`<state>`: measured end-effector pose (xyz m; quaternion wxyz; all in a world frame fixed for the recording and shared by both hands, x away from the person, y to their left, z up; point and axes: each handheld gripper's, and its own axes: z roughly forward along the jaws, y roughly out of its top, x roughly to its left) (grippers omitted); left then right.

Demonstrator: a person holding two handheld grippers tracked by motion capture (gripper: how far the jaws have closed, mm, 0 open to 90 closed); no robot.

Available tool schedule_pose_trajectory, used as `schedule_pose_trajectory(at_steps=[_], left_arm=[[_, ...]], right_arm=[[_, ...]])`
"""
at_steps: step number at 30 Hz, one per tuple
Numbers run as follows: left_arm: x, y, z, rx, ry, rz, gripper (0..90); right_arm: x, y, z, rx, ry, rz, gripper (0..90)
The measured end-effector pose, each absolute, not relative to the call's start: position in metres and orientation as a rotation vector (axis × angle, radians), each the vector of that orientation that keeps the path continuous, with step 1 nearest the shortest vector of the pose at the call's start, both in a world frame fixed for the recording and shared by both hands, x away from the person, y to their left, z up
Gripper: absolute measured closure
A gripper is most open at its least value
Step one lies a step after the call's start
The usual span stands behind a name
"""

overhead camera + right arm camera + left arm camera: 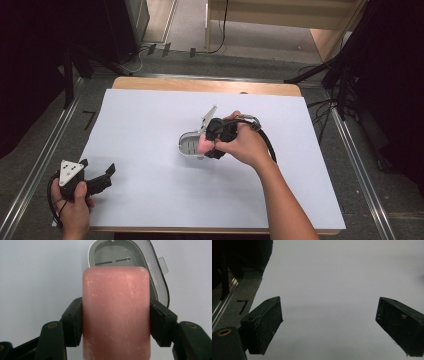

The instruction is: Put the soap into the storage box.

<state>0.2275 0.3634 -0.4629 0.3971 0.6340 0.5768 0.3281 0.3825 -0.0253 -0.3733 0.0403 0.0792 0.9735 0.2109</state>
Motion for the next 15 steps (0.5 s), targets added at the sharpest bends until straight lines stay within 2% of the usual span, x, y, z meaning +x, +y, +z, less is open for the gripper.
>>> schedule_pose_trajectory(at_steps=[15], left_arm=[[0.227, 0.364, -0.463, 1.607, 1.460, 0.829, 7.6]], right_arm=[[0.393, -0.008, -0.375, 0.193, 2.999, 0.637, 38.6]])
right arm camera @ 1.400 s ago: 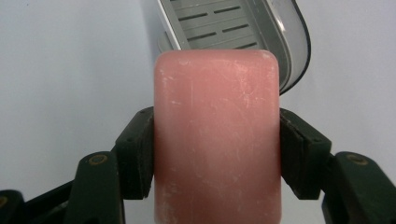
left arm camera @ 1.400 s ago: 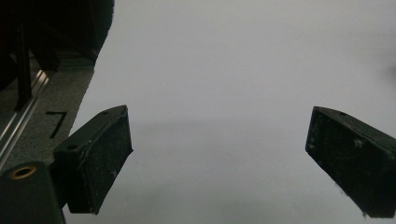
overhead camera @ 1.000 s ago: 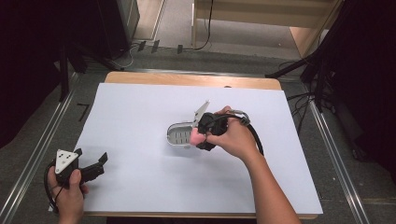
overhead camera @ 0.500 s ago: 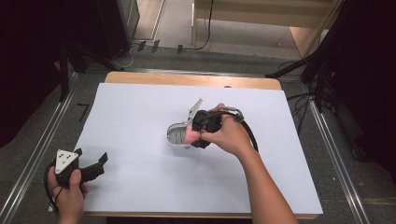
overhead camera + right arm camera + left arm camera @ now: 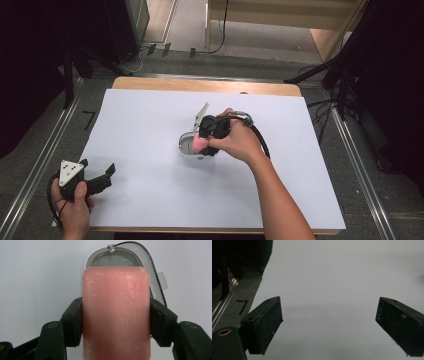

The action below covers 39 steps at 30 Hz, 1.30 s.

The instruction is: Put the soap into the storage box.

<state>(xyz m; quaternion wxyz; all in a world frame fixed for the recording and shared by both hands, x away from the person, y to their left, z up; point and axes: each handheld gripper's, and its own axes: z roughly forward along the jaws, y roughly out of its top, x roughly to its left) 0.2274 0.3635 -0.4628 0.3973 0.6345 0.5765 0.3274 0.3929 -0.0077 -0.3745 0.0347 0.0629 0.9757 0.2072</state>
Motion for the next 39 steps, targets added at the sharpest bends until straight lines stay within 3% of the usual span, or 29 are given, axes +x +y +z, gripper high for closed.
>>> schedule_pose_trajectory(at_steps=[30, 32, 39], left_arm=[[0.228, 0.364, -0.463, 1.606, 1.460, 0.824, 7.5], [0.227, 0.364, -0.463, 1.606, 1.459, 0.824, 7.5], [0.228, 0.364, -0.463, 1.609, 1.457, 0.825, 7.5]], right_arm=[[0.412, 0.015, -0.389, 0.170, 3.026, 0.602, 38.0], [0.412, 0.012, -0.383, 0.196, 3.007, 0.682, 30.1], [0.409, 0.000, -0.380, 0.268, 2.983, 0.692, 26.6]])
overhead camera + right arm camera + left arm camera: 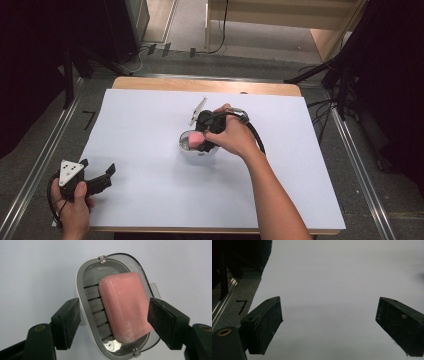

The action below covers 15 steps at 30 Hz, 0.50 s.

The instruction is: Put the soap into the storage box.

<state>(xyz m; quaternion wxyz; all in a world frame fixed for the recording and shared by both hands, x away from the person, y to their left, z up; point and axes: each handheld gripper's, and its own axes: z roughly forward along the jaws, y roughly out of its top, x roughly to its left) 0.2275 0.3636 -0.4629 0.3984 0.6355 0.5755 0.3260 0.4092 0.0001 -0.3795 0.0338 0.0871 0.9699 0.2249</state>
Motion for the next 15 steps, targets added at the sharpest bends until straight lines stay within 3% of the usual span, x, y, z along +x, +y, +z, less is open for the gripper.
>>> schedule_pose_trajectory(at_steps=[12, 14, 15], left_arm=[[0.228, 0.363, -0.463, 1.614, 1.458, 0.831, 7.5], [0.228, 0.363, -0.463, 1.616, 1.458, 0.831, 7.5], [0.228, 0.362, -0.463, 1.616, 1.458, 0.831, 7.5]], right_arm=[[0.397, -0.028, -0.381, 0.399, 2.912, 0.737, 11.0], [0.396, -0.031, -0.382, 0.416, 2.900, 0.740, 6.5], [0.394, -0.037, -0.383, 0.440, 2.884, 0.730, 0.0]])
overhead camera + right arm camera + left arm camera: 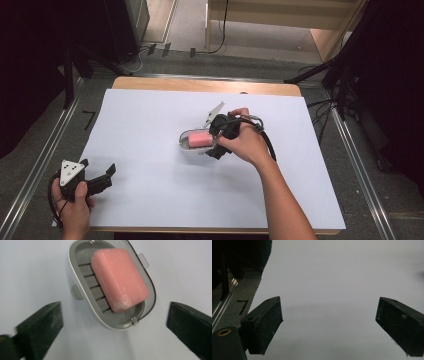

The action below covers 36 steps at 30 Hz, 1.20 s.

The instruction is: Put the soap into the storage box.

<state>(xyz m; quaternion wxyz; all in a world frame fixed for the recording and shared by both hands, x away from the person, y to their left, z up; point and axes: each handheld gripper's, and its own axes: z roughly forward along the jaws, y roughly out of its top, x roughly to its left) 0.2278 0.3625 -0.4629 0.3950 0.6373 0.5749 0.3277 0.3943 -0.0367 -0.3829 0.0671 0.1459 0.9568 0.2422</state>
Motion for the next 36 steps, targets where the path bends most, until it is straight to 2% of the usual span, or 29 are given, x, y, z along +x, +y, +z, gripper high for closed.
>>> schedule_pose_trajectory(at_steps=[36], left_arm=[[0.228, 0.361, -0.463, 1.623, 1.455, 0.842, 7.5]], right_arm=[[0.374, -0.120, -0.412, 0.685, 2.791, 0.779, 0.0]])
